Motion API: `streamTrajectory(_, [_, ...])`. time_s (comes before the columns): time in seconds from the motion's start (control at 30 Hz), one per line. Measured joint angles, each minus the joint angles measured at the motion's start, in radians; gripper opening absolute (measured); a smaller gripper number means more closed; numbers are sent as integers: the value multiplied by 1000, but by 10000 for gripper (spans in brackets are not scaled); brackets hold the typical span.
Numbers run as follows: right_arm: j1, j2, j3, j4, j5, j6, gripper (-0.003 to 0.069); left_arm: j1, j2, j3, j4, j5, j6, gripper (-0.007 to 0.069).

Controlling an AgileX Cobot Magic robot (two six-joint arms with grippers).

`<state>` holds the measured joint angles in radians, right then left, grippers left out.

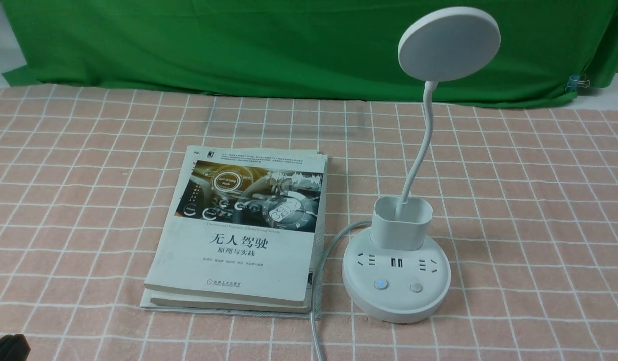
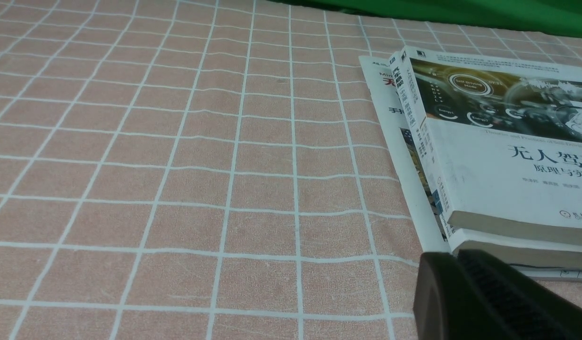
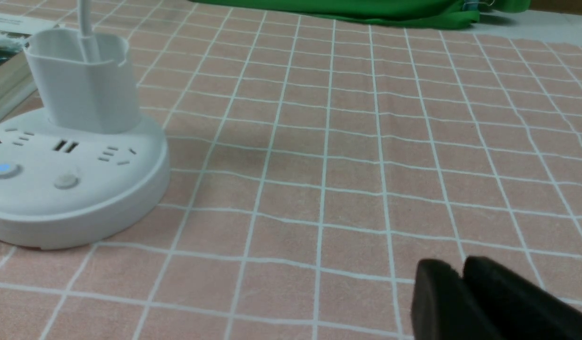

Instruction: Turn off the table lamp on the pink coffee tablecloth by hand.

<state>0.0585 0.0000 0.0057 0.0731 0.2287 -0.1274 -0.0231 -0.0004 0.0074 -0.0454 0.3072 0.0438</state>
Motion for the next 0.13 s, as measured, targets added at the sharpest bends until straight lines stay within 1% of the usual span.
streamTrajectory(0.13, [0,0,0,0,0,0,147,0,0,0,0,0,0,6])
